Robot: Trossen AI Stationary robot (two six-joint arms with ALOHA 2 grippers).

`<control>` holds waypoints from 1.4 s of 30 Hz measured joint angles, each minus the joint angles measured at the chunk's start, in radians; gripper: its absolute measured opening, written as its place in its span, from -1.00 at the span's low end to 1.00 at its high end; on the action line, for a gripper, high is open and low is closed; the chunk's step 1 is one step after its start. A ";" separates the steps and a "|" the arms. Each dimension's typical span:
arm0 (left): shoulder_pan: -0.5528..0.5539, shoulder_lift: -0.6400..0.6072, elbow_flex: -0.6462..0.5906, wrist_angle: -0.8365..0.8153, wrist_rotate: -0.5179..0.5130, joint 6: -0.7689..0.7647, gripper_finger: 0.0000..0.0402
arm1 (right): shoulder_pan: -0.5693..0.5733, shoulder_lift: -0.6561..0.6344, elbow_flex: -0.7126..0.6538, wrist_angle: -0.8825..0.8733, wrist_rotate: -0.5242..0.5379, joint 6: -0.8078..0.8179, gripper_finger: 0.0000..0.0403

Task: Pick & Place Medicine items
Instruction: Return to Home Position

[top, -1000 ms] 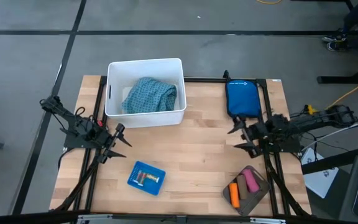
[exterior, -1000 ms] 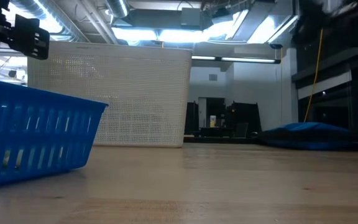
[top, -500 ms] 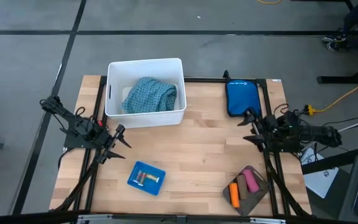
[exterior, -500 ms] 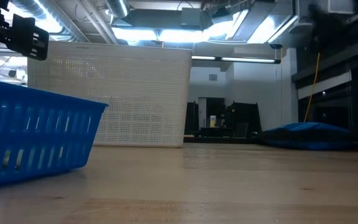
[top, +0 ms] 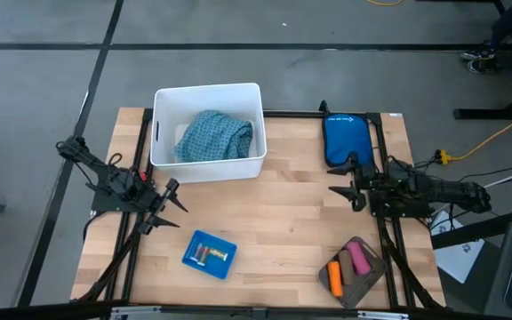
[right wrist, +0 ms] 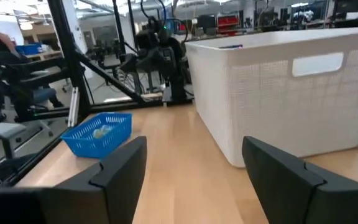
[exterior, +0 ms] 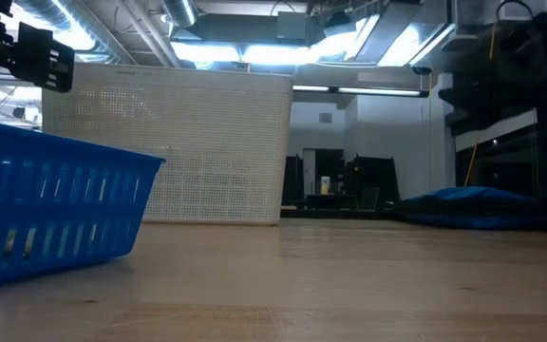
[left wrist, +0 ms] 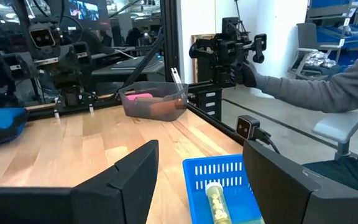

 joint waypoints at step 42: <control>0.000 0.009 0.000 0.005 0.003 -0.008 0.15 | 0.000 0.006 0.000 0.004 0.000 0.027 0.32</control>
